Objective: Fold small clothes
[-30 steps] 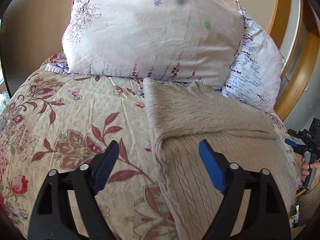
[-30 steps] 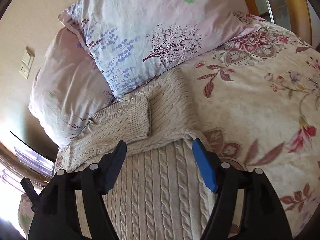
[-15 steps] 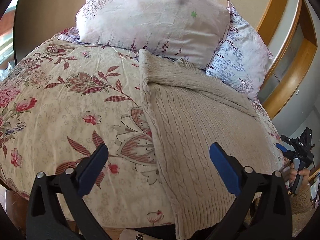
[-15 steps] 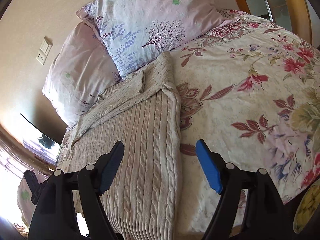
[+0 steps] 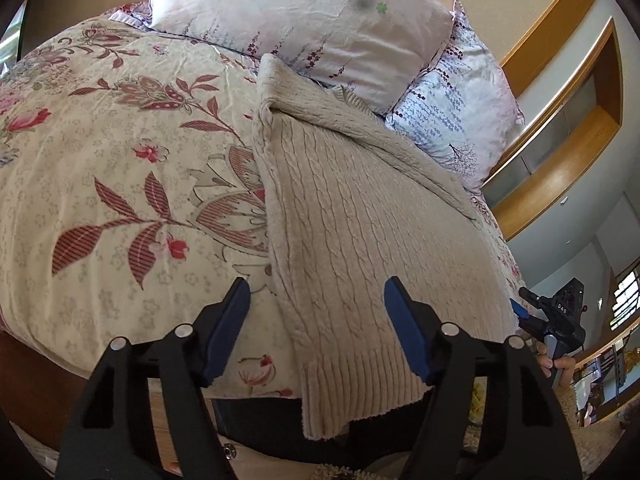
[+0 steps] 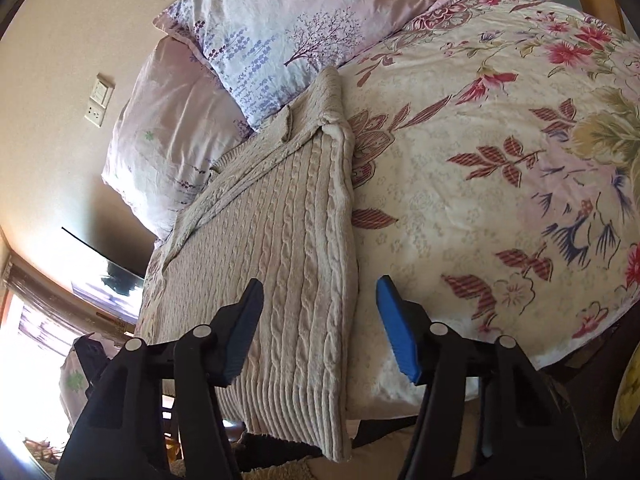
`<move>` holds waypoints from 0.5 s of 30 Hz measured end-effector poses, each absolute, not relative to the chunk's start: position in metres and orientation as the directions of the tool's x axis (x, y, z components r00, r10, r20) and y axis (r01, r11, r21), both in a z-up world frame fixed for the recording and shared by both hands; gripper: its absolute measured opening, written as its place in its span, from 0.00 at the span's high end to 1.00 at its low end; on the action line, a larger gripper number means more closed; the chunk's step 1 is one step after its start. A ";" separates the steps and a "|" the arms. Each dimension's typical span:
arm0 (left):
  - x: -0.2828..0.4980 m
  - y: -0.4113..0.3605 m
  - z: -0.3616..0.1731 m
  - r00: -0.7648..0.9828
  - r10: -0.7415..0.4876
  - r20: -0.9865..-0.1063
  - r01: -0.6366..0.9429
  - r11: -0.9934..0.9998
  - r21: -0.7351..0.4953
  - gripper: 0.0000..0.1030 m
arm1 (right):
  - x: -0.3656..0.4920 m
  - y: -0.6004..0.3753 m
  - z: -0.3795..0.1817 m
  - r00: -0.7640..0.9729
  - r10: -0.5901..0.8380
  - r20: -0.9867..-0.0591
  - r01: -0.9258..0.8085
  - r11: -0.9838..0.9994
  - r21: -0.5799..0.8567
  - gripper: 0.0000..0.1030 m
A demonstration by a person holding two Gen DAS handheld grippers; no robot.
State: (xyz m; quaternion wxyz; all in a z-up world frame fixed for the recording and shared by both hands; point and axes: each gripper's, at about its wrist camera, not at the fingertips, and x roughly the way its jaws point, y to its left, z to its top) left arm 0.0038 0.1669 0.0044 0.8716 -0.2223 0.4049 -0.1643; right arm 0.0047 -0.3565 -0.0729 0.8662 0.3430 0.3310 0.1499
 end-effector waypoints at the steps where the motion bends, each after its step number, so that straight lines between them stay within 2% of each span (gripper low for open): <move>1: 0.002 0.166 0.003 0.611 -0.483 -0.627 0.109 0.836 -0.537 0.42 | 0.004 -0.355 -0.075 0.721 0.516 -0.463 -0.046 0.702 0.710 0.53; 2: 0.000 0.165 0.001 0.599 -0.508 -0.618 0.114 0.819 -0.562 0.48 | 0.002 -0.353 -0.078 0.709 0.537 -0.457 -0.056 0.689 0.723 0.55; 3: -0.001 0.164 -0.001 0.587 -0.534 -0.608 0.116 0.799 -0.590 0.50 | 0.000 -0.351 -0.079 0.707 0.545 -0.451 -0.065 0.684 0.726 0.58; 4: -0.003 0.163 -0.003 0.580 -0.554 -0.597 0.116 0.782 -0.613 0.52 | -0.003 -0.350 -0.081 0.699 0.563 -0.441 -0.079 0.674 0.735 0.65; 6: -0.007 0.161 -0.007 0.561 -0.591 -0.580 0.119 0.750 -0.650 0.58 | -0.006 -0.347 -0.086 0.669 0.624 -0.404 -0.108 0.620 0.777 0.70; 8: -0.010 0.158 -0.012 0.529 -0.632 -0.567 0.122 0.718 -0.686 0.67 | -0.011 -0.343 -0.091 0.646 0.661 -0.381 -0.127 0.585 0.801 0.76; 15: -0.016 0.153 -0.013 0.519 -0.636 -0.571 0.117 0.714 -0.690 0.76 | -0.021 -0.331 -0.090 0.612 0.683 -0.399 -0.165 0.604 0.780 0.90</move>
